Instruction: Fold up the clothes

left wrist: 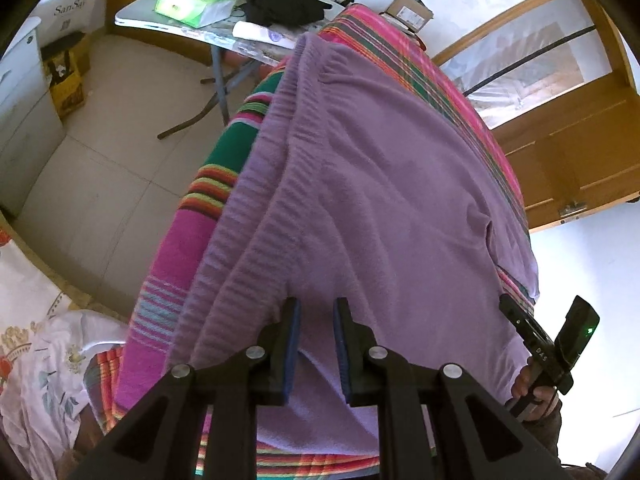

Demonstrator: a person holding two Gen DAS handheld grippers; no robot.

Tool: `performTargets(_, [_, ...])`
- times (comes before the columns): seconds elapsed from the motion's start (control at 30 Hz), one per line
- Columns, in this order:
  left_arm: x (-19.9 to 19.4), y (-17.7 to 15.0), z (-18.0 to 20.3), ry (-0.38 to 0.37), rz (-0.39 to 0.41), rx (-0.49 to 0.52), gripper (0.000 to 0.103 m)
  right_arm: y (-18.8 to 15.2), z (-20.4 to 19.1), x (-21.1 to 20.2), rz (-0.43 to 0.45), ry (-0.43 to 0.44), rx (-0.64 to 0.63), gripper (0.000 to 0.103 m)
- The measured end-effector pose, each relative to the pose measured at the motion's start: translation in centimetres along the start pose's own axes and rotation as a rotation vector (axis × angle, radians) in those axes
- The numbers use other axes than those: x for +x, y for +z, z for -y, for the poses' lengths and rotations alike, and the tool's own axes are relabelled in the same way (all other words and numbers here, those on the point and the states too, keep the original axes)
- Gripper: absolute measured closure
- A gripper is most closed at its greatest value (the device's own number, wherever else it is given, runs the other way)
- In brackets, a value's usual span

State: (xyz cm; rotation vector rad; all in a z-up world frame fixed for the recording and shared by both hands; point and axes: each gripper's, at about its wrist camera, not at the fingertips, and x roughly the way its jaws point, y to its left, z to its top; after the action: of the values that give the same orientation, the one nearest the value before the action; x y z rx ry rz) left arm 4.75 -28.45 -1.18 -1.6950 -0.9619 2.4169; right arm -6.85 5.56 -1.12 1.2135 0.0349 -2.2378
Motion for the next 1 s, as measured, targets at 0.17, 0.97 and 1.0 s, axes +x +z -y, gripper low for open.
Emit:
performTargets(0.17, [-0.9,-0.5,-1.5,-0.033,0.022,-0.042,0.088,-0.4,0.8,-0.3,0.008,-0.025,0.018,0.071])
performTargets(0.97, [-5.3,-3.0,-3.9,0.020,0.141,-0.149,0.087,-0.5,-4.4,-1.9,0.049,0.069,-0.095,0.071])
performTargets(1.0, [-5.5,-2.8,-3.7,0.030,0.144,-0.139,0.087,-0.5,-4.1,-1.9,0.048,0.062,-0.092,0.071])
